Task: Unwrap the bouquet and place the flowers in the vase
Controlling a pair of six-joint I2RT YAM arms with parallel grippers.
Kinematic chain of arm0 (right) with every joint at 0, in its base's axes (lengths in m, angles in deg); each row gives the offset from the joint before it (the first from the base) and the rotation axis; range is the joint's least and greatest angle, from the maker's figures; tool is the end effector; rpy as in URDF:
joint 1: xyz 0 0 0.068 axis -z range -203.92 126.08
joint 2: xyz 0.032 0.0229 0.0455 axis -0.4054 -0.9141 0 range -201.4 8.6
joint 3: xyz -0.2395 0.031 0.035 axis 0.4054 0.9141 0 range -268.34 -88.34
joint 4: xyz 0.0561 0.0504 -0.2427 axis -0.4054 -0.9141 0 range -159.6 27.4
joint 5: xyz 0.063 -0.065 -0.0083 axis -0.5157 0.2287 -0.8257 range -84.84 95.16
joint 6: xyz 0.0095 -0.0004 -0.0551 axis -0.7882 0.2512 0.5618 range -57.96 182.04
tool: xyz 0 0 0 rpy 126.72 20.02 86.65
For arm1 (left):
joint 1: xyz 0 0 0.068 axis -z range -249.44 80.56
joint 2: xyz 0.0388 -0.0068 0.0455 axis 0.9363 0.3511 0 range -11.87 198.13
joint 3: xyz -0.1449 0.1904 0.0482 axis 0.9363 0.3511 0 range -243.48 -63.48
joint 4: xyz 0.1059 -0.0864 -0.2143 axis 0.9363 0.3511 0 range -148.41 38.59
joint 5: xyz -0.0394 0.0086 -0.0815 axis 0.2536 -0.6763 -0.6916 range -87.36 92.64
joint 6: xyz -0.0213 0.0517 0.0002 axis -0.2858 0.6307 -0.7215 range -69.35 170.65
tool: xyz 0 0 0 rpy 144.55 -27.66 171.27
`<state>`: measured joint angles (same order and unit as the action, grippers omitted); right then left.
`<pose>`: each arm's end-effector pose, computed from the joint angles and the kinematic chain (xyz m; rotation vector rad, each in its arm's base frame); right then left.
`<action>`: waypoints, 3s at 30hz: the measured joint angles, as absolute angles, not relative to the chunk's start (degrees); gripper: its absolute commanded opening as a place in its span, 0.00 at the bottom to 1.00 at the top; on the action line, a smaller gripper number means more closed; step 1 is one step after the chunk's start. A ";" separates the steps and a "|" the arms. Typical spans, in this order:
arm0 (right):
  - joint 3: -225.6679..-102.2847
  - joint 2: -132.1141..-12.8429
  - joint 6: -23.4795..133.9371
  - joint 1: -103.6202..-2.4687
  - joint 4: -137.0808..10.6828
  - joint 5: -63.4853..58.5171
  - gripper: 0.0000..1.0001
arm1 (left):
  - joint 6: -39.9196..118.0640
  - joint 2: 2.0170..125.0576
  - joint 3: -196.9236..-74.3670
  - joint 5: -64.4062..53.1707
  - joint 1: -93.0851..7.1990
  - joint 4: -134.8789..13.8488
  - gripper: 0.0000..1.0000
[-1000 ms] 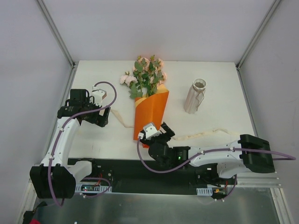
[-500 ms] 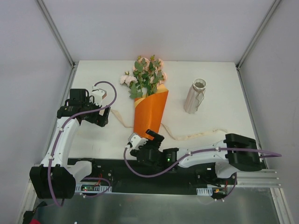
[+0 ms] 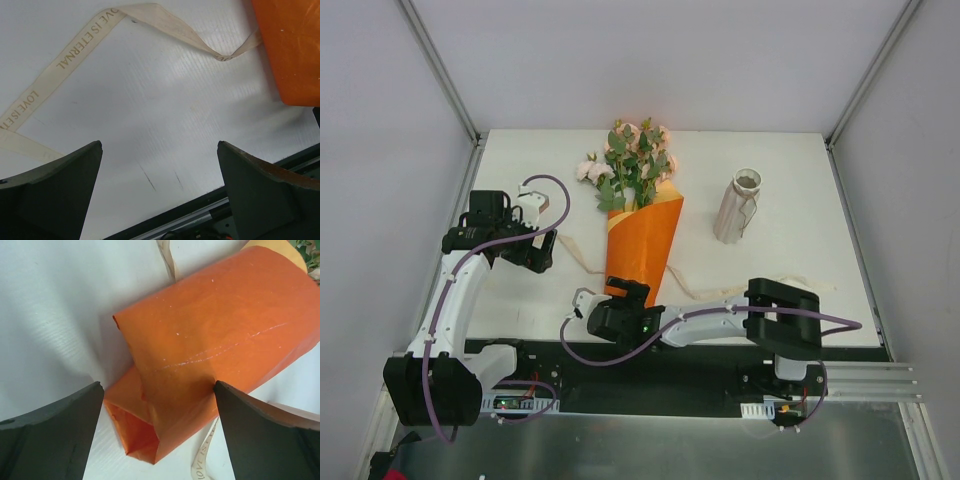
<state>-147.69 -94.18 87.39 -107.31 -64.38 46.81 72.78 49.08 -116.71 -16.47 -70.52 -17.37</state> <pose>0.0665 0.3523 0.1493 -1.5274 1.5028 -0.2809 0.2225 -0.0084 0.2629 0.5797 2.2991 -0.2113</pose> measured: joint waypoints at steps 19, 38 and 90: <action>-148.33 -97.96 95.78 -105.61 -54.20 51.22 0.96 | 73.61 49.52 -116.71 -16.78 -70.52 -17.35 0.99; -146.14 -99.58 103.45 -105.50 -45.50 56.38 0.96 | 74.12 49.49 -116.71 -16.71 -70.52 -17.33 0.99; -134.36 -78.09 141.85 -110.44 9.08 86.85 1.00 | 74.22 48.49 -121.60 -17.65 -68.25 -14.86 0.99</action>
